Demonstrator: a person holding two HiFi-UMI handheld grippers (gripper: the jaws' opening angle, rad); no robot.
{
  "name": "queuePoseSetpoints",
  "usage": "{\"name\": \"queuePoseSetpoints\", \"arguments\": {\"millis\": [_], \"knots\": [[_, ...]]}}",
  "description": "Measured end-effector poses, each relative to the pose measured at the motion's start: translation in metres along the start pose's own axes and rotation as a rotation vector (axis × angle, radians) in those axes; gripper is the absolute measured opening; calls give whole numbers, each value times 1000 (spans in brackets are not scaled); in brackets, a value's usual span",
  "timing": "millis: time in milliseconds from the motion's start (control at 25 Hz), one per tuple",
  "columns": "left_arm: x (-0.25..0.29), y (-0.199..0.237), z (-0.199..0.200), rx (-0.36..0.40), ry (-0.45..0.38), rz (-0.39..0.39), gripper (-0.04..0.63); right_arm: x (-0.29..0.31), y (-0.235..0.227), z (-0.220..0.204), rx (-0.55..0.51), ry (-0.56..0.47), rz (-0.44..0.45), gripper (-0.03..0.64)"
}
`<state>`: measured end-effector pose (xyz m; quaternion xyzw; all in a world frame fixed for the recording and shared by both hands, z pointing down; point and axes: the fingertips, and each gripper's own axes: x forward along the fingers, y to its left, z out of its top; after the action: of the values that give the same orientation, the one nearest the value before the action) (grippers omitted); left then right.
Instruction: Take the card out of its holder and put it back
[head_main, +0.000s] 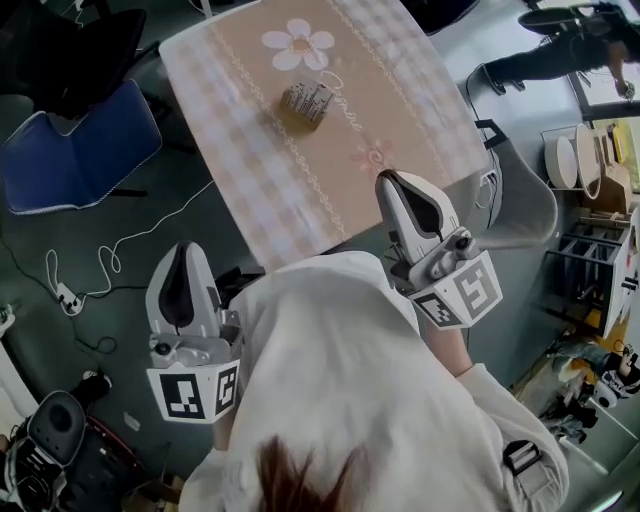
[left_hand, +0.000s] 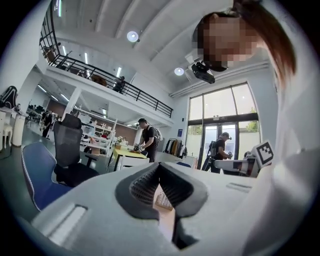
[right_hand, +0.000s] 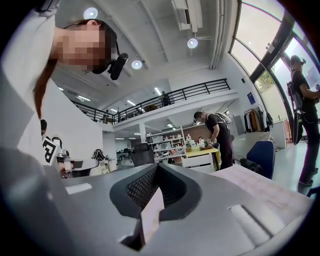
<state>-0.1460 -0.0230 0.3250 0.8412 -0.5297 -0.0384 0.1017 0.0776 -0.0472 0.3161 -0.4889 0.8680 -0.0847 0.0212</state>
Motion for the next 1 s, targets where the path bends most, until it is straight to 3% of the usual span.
{"name": "queuePoseSetpoints", "arguments": {"millis": [400, 1000], "knots": [[-8, -19, -8, -10, 41, -44, 0, -17, 17, -15, 50, 25, -13, 2], [-16, -21, -15, -58, 1, -3, 0, -23, 31, -25, 36, 35, 30, 2]]}}
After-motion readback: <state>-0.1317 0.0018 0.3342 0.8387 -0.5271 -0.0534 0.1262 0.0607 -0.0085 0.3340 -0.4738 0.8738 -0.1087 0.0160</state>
